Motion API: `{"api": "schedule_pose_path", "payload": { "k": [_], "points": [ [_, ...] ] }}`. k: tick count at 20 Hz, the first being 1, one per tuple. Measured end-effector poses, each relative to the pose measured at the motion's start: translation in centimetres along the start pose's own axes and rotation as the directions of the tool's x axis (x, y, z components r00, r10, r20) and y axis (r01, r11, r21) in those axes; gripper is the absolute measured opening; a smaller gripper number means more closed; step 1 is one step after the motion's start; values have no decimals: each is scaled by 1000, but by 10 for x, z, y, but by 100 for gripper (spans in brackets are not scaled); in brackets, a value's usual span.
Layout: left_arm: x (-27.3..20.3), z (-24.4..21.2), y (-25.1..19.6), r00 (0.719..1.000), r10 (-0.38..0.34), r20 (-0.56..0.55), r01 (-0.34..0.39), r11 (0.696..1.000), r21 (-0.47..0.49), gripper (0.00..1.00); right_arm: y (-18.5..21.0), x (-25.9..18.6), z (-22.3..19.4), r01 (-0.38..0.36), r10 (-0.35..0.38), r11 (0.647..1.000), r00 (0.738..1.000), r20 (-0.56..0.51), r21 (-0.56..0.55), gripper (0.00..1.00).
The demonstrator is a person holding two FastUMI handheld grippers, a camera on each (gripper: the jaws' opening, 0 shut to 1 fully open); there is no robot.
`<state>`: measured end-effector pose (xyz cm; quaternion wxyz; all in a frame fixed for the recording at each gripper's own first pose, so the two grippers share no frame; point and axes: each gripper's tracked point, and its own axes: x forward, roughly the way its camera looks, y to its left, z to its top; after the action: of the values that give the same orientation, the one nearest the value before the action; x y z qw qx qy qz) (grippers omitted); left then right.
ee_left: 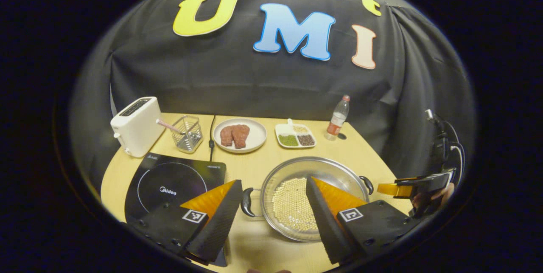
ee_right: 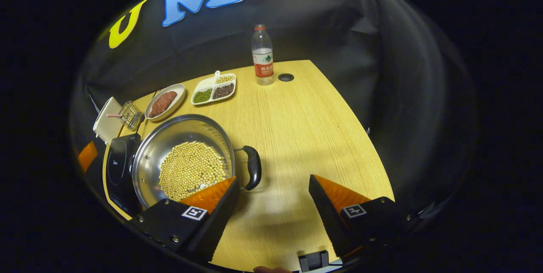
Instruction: First push the handle of the pot to place it horizontally, then grasp the pot with both hands and set it on the induction cooktop.
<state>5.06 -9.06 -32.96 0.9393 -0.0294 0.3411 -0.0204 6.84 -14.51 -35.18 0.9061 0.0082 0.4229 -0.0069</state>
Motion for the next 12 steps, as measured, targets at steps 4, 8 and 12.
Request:
{"api": "schedule_pose_path", "payload": {
  "k": [4,8,12],
  "points": [
    [31,-23,12,998,25,-62,-24,1000,18,98,13,8,6,-39,40,999,999,27,-30,100],
    [63,-43,22,992,42,-115,-37,998,50,96,16,25,0,-54,54,997,998,9,-63,100],
    [89,-67,27,983,56,-173,-45,997,65,98,20,42,-3,-76,75,995,997,-11,-62,100]
  ]
}}
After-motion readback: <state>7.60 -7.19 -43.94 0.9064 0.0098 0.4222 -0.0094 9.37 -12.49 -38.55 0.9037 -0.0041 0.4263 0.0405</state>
